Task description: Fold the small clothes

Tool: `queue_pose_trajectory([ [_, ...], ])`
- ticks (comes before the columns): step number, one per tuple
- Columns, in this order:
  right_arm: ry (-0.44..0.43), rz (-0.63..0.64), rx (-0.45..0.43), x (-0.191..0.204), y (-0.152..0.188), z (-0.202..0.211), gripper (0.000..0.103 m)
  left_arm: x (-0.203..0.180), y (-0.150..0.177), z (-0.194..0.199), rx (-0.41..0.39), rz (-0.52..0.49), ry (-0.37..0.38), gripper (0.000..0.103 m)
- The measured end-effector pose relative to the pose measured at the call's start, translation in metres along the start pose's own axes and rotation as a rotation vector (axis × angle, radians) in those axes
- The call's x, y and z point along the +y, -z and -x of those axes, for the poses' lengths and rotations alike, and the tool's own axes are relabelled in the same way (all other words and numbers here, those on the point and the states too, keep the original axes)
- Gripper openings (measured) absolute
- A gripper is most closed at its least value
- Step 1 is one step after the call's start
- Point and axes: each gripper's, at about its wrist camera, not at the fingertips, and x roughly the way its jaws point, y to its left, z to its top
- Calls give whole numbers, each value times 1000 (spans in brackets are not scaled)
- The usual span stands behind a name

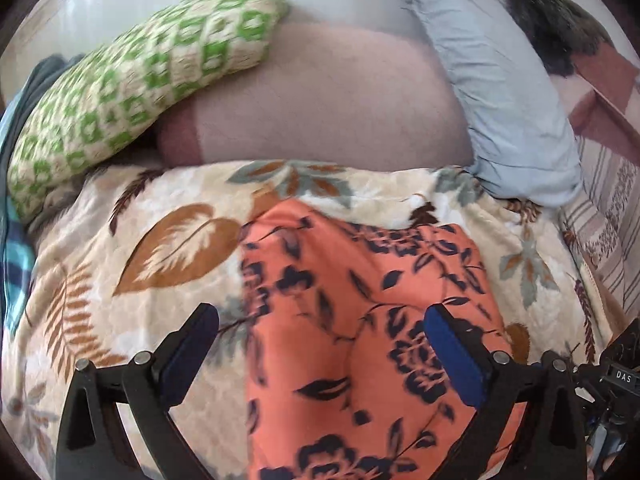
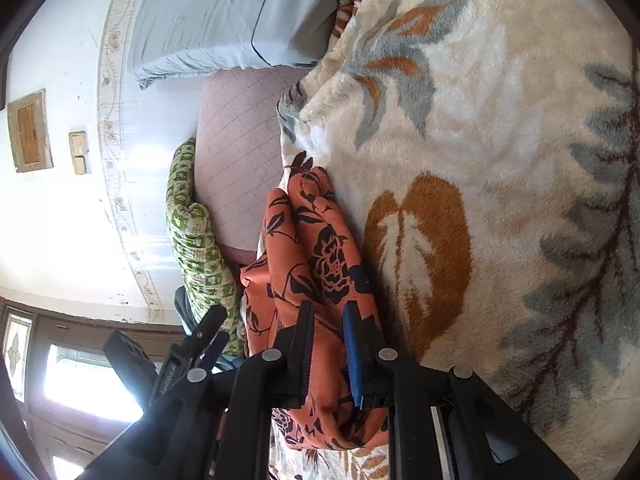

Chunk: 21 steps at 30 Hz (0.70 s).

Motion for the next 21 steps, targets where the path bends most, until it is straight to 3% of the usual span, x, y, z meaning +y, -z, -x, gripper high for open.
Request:
queue_pose_trajectory([
  [1,-9,-6,-9,1,0,0,38,16,3,3,17,49,-1,102],
  [2,-13,-15,-22,2,0,1,79,31,9,6,25,93,6,102],
  [3,-14,-24,-48,1,1,5,94,44,16,10,25,126,14,102],
  [6,-9,-10,-46,2,0,8,94,58,37,13,47,166,72,102],
  [15,113,48,74,1,8,-29,94,29,57,-29,196,167,244,102],
  [21,112,127,140,13,21,-52,94,15,70,-46,212,138,217,102],
])
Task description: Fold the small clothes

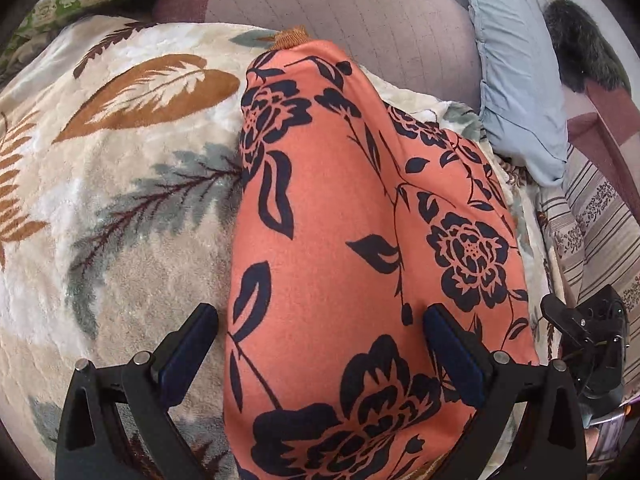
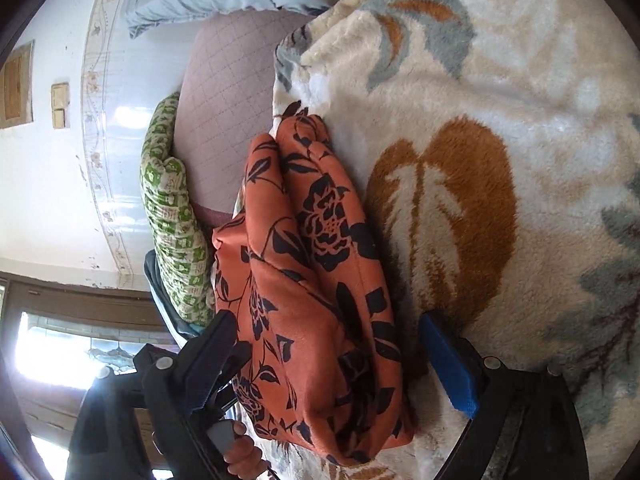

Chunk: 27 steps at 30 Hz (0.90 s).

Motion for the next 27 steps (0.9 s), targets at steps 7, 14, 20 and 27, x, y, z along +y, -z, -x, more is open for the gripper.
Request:
queue_pose_trajectory([
  [7,86,92,31,13,12,-19,94,-43,16,9,-146,-190,-245,102],
  [14,55,58,30,6,9,-15,92,-60,21,11,-185,-272,-340,102],
  [20,53,57,33,5,9,-15,92,-61,21,10,-188,-276,-355,102],
  [27,50,56,33,4,9,-15,92,-63,21,10,-192,-289,-368,102],
])
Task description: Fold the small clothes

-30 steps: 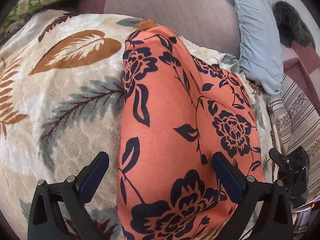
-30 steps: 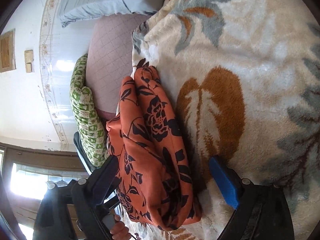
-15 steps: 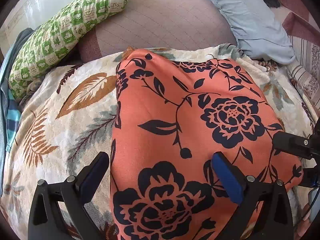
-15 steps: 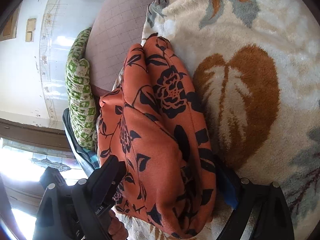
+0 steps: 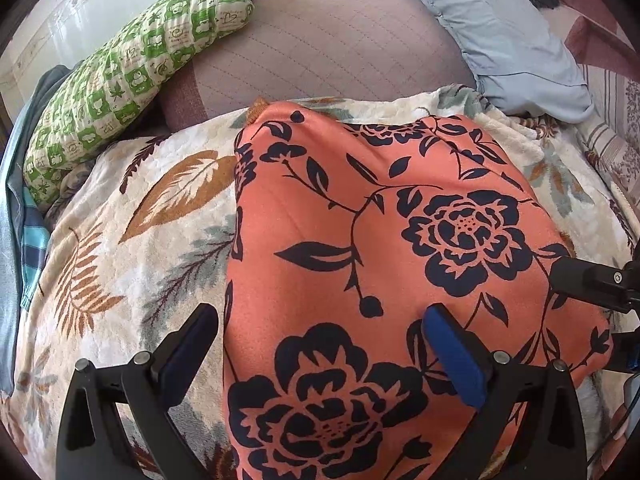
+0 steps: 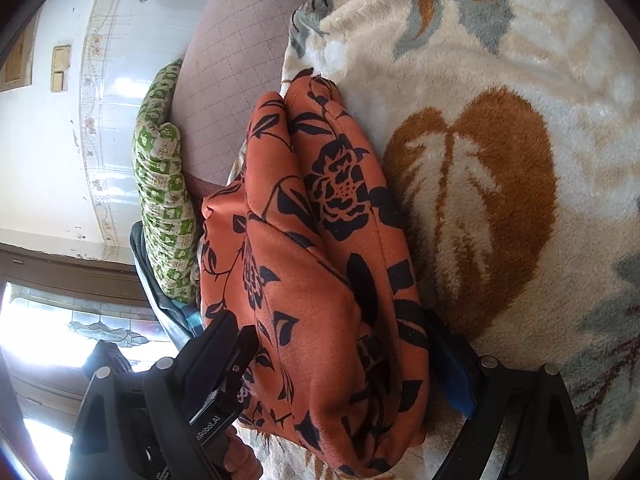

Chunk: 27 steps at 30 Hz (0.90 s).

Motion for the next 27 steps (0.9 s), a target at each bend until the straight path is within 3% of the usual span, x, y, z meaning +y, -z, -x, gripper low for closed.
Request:
queue_pose_trajectory([
  [14,-13,-15,2,-1,-1,2,92,4,-5,7,17,-3,2,102],
  [20,-14,-14,1,-3,0,4,92,33,-22,24,-24,35,-53,102],
  [23,-8,-22,-15,-4,1,7,87,55,-25,12,41,135,67,102],
  [25,-16,-38,-19,-7,1,8,82,61,-23,-4,109,194,168,95],
  [27,-22,-40,-6,-8,1,5,75,60,-20,-17,158,220,235,73],
])
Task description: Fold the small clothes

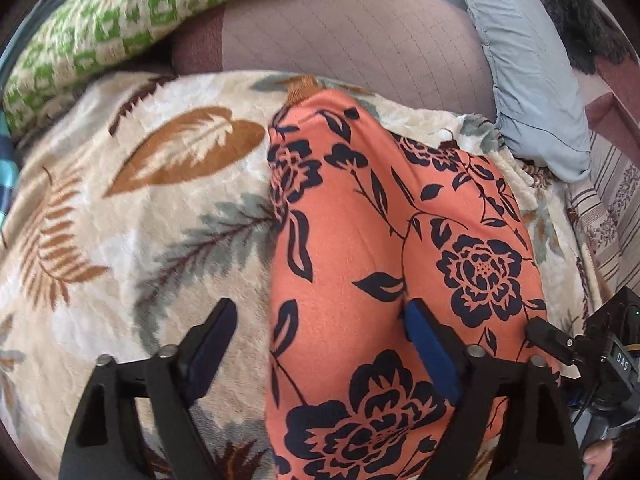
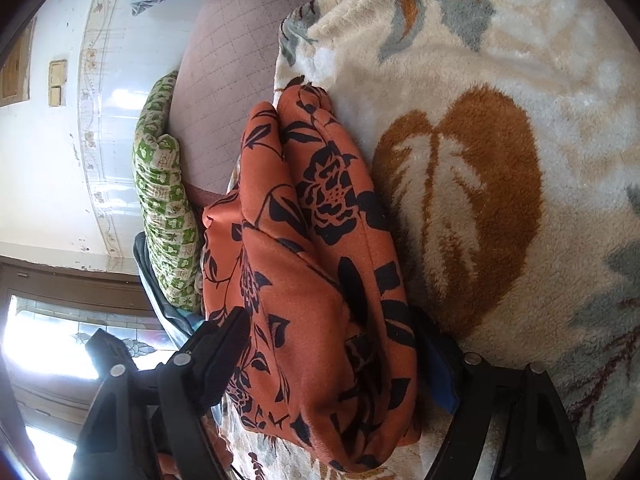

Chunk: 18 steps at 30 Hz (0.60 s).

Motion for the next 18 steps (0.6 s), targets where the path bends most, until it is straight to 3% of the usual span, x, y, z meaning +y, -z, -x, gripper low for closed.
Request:
queue_pose_trajectory([
  [2,18,22,5,4,2,-3,74,-3,3,-8,10,3,40,70],
  [10,95,117,12,19,8,-16,74,-4,4,-16,14,4,71,72],
  [14,163,202,3,34,16,-24,61,-8,6,-12,-19,-28,61,56],
  [18,186,236,-15,41,21,-28,57,-5,7,-7,-36,-25,78,43],
])
